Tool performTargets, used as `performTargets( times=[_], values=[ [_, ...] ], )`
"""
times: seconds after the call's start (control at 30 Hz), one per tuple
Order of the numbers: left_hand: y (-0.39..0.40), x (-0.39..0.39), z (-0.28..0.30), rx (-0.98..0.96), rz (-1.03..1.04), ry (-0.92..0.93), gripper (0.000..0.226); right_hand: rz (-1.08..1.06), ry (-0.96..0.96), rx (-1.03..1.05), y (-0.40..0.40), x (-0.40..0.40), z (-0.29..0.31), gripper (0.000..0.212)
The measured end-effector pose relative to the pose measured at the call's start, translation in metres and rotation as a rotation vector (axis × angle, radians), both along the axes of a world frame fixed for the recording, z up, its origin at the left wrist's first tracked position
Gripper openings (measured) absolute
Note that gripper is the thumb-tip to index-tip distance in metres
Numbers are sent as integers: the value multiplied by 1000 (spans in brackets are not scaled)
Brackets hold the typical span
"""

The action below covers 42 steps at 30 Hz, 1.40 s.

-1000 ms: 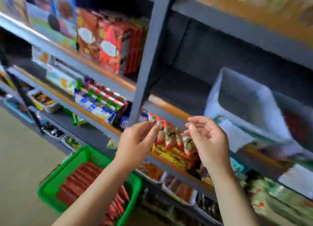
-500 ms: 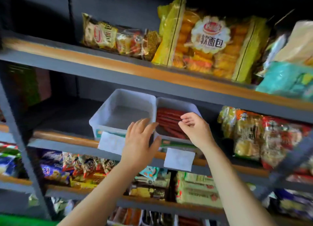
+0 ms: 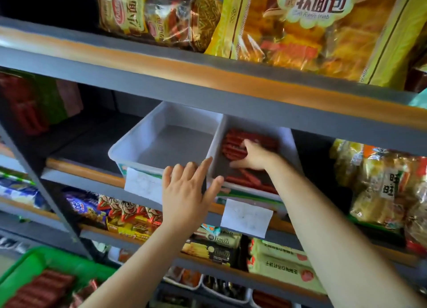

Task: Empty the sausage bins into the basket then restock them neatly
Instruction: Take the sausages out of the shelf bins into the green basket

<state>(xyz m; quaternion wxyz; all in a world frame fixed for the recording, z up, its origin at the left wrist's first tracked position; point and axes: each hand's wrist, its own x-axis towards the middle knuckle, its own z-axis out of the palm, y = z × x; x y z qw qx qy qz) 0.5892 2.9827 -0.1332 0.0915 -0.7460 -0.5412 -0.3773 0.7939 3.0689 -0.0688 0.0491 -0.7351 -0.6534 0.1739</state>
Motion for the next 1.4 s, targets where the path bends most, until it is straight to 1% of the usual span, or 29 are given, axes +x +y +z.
performTargets(
  times=[0.07,0.13,0.17,0.2,0.27,0.3,0.33,0.4,0.43,0.67,0.73,0.87,0.97,1.13,1.2,1.27,1.33,1.4],
  values=[
    [2,1,-4,37,16,18,56,10,-153,-77,1,4,-6,107],
    [4,2,-7,95,35,11,56,-15,-228,-101,1,6,-7,116],
    [5,2,-9,121,41,8,57,-29,-258,-111,-1,5,-8,115],
    [5,3,-11,141,43,1,58,-40,-281,-111,-3,5,-9,108],
    [5,4,-12,162,41,-11,58,-51,-260,-94,-3,5,-10,83],
    [5,4,-12,164,42,-12,59,-55,-236,-107,-3,6,-11,78],
    [6,5,-12,166,44,-11,59,-58,-228,-121,-2,7,-12,82],
    [7,6,-13,171,44,-10,58,-78,-246,-145,-1,11,-14,101],
    [8,6,-14,174,42,-10,57,-86,-253,-152,-1,11,-13,107],
    [8,6,-15,207,39,-20,56,-82,-255,-102,2,9,-11,114],
    [8,6,-14,201,42,-10,56,-76,-248,-102,3,10,-13,106],
    [8,5,-16,204,46,0,57,-17,-224,-154,2,10,-12,73],
    [8,4,-16,202,45,6,57,4,-208,-163,1,9,-11,59],
    [8,4,-15,200,38,15,59,7,-213,-177,-3,6,-7,51],
    [7,3,-15,198,35,13,59,3,-191,-178,-4,7,-7,51],
    [7,3,-15,183,32,17,59,2,-168,-181,-7,9,-5,47],
    [7,3,-15,179,30,23,59,-14,-125,-160,-9,12,-2,43],
    [7,3,-14,181,27,26,59,-55,-27,-116,-11,16,2,47]
  ],
)
